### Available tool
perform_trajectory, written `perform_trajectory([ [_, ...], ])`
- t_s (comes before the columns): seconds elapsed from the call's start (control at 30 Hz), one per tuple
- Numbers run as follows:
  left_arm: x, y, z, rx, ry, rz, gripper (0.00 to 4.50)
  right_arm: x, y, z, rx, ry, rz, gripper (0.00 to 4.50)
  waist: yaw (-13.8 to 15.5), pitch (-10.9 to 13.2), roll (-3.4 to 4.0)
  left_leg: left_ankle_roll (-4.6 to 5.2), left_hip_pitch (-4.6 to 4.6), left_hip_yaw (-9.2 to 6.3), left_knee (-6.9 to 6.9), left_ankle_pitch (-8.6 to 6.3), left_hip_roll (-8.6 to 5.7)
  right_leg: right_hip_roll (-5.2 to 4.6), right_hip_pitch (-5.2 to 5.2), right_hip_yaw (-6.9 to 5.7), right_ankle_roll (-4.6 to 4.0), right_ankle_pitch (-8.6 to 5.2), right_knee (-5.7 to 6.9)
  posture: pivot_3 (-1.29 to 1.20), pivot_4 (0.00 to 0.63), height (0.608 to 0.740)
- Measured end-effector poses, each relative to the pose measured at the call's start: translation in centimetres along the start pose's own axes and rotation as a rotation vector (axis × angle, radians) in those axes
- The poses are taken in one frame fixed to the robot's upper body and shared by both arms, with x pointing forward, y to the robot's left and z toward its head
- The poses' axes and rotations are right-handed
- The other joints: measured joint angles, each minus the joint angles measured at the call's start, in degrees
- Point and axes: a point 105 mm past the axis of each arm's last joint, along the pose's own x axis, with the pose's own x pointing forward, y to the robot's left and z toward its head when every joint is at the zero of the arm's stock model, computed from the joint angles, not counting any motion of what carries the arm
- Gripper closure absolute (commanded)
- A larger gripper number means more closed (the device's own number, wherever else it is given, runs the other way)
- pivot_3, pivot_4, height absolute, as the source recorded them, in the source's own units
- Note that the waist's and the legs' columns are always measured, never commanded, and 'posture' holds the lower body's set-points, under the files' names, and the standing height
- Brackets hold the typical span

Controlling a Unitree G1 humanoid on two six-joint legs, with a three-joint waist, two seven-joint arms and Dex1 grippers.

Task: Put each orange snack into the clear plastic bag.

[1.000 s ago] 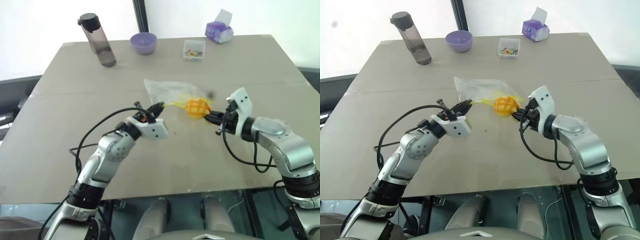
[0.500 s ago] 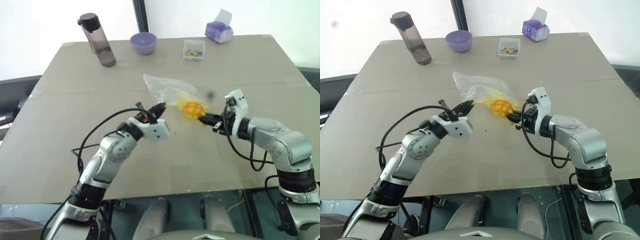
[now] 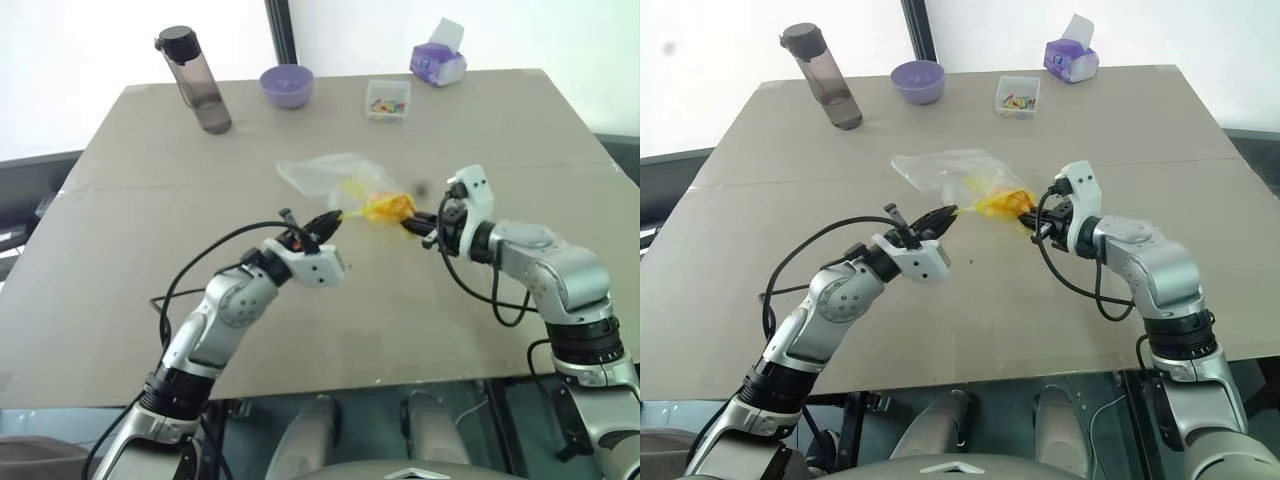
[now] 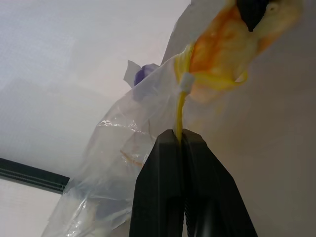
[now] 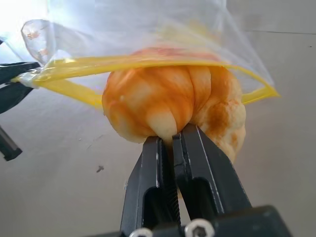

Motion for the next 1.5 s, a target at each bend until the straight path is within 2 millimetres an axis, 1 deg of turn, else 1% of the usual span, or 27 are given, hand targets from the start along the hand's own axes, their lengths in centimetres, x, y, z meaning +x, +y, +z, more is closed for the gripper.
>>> perform_trajectory([
  [0.17, 0.0, -0.1, 0.0, 0.003, -0.001, -0.007, 4.5, 0.2, -0.1, 0.4, -0.008, -0.022, -0.001, 4.46, 0.0, 0.0, 0.0, 0.0, 0.0, 0.0, 0.0, 0.0, 0.0, 0.0, 0.0, 0.0, 0.0, 0.0, 0.0, 0.0, 0.15, 0.74],
  [0.3, 0.0, 0.0, 0.0, 0.004, -0.001, -0.01, 4.5, 0.2, -0.7, 0.3, -0.005, -0.022, -0.017, 4.46, -0.01, 0.0, 0.0, 0.0, 0.0, 0.0, 0.0, 0.0, 0.0, 0.0, 0.0, 0.0, 0.0, 0.0, 0.0, 0.0, 0.15, 0.74],
  [0.43, 0.0, -0.1, -0.1, -0.011, -0.004, -0.017, 4.5, 0.1, -0.6, 0.7, -0.023, -0.034, 0.001, 4.46, -0.03, 0.0, 0.01, 0.0, 0.0, 0.0, 0.0, 0.0, 0.0, 0.0, 0.0, 0.0, 0.0, 0.0, -0.01, 0.0, 0.15, 0.74],
  [0.57, 0.1, -0.2, -0.1, -0.024, -0.019, -0.028, 4.5, 0.3, -0.4, 1.0, -0.042, -0.038, 0.006, 4.46, -0.04, 0.0, 0.01, 0.0, 0.0, 0.0, 0.0, 0.0, 0.0, 0.0, 0.0, 0.0, 0.0, 0.0, -0.01, 0.0, 0.15, 0.74],
  [0.7, 0.4, -0.5, 0.6, -0.046, -0.055, -0.044, 4.5, 1.3, 0.3, 1.4, -0.064, -0.035, 0.007, 4.46, -0.14, 0.0, 0.01, -0.03, 0.0, 0.0, 0.0, 0.02, 0.0, 0.0, -0.01, 0.01, 0.0, 0.0, -0.01, 0.0, 0.15, 0.74],
  [0.8, 0.6, -0.9, 1.0, -0.063, -0.072, -0.054, 4.5, 2.1, 0.9, 2.3, -0.069, -0.063, -0.003, 4.46, -0.13, 0.0, 0.01, -0.06, -0.01, -0.01, 0.0, 0.03, 0.0, 0.0, -0.01, 0.0, 0.0, 0.0, -0.01, 0.0, 0.15, 0.74],
  [0.87, 0.7, -0.9, 1.1, -0.067, -0.075, -0.054, 4.5, 2.5, 0.9, 2.5, -0.076, -0.064, -0.013, 4.46, -0.14, 0.0, 0.01, -0.19, 0.0, -0.01, 0.0, 0.11, 0.0, 0.0, -0.01, 0.0, 0.0, 0.0, -0.01, 0.0, 0.15, 0.74],
  [0.97, 0.8, -1.0, 1.3, -0.071, -0.08, -0.054, 4.5, 3.0, 0.7, 2.1, -0.079, -0.052, -0.04, 3.34, -0.12, 0.0, 0.01, -0.2, -0.01, -0.01, 0.0, 0.12, 0.0, 0.0, -0.01, 0.0, 0.0, 0.0, -0.01, 0.0, 0.15, 0.74],
  [1.0, 0.8, -1.0, 1.3, -0.072, -0.08, -0.054, 4.5, 3.0, 0.7, 2.1, -0.082, -0.05, -0.042, 2.86, -0.12, 0.01, 0.01, -0.2, -0.01, -0.01, 0.0, 0.12, 0.0, 0.0, -0.02, 0.0, 0.0, 0.0, -0.01, 0.0, 0.15, 0.74],
  [1.03, 0.8, -1.0, 1.2, -0.073, -0.079, -0.053, 4.5, 3.0, 0.7, 2.1, -0.086, -0.05, -0.042, 2.29, -0.13, 0.0, 0.01, -0.2, -0.01, -0.01, 0.0, 0.12, 0.0, 0.0, -0.02, 0.0, 0.0, 0.0, -0.01, 0.0, 0.15, 0.74],
  [1.1, 0.8, -1.0, 1.2, -0.083, -0.074, -0.047, 4.5, 2.9, 0.7, 2.0, -0.094, -0.044, -0.039, 1.46, -0.15, 0.0, 0.01, -0.2, -0.01, 0.0, 0.0, 0.12, 0.0, 0.0, -0.02, 0.01, 0.0, 0.0, -0.01, 0.0, 0.15, 0.74],
  [1.17, 1.0, -0.6, 0.8, -0.134, -0.049, -0.014, 4.5, 2.7, 0.6, 1.8, -0.11, -0.029, -0.031, 1.46, -0.12, 0.01, 0.01, -0.19, -0.01, -0.01, 0.0, 0.11, -0.01, 0.0, -0.02, 0.0, 0.0, 0.0, -0.01, 0.0, 0.15, 0.74],
  [1.2, 1.1, 0.0, 0.3, -0.206, -0.017, 0.035, 4.5, 2.4, 0.5, 1.5, -0.133, -0.016, -0.027, 1.46, -0.11, 0.0, 0.01, -0.18, -0.03, -0.03, 0.0, 0.11, -0.01, 0.0, -0.01, -0.01, 0.0, 0.0, -0.01, 0.0, 0.15, 0.74],
  [1.27, 1.1, 0.4, -0.5, -0.28, 0.022, 0.075, 4.5, 1.9, 0.6, 1.4, -0.17, -0.01, -0.012, 1.46, -0.12, 0.01, 0.01, -0.19, -0.03, -0.03, 0.0, 0.11, -0.01, 0.0, -0.01, -0.02, 0.0, 0.0, -0.01, 0.0, 0.15, 0.74],
  [1.37, 1.0, 0.5, -1.1, -0.315, 0.052, 0.085, 4.5, 1.1, 0.6, 1.0, -0.198, 0.004, 0.007, 1.46, -0.17, 0.0, 0.01, -0.19, -0.02, -0.02, 0.0, 0.11, 0.0, 0.01, -0.01, -0.02, 0.0, 0.0, -0.01, 0.0, 0.15, 0.74],
  [1.47, 0.7, 0.2, -1.4, -0.333, 0.075, 0.079, 4.5, 0.3, 1.0, 0.9, -0.202, 0.005, 0.045, 1.46, -0.16, 0.0, 0.01, -0.19, -0.02, -0.02, 0.0, 0.11, 0.0, 0.01, -0.01, -0.02, 0.0, 0.0, -0.02, 0.0, 0.15, 0.74],
  [1.5, 0.6, -0.1, -1.5, -0.338, 0.082, 0.074, 4.5, -0.3, 1.2, 1.0, -0.202, -0.004, 0.063, 1.46, -0.06, 0.01, 0.01, -0.19, -0.03, -0.03, 0.0, 0.11, -0.01, 0.01, -0.01, -0.02, 0.0, 0.0, -0.03, 0.0, 0.15, 0.74],
])
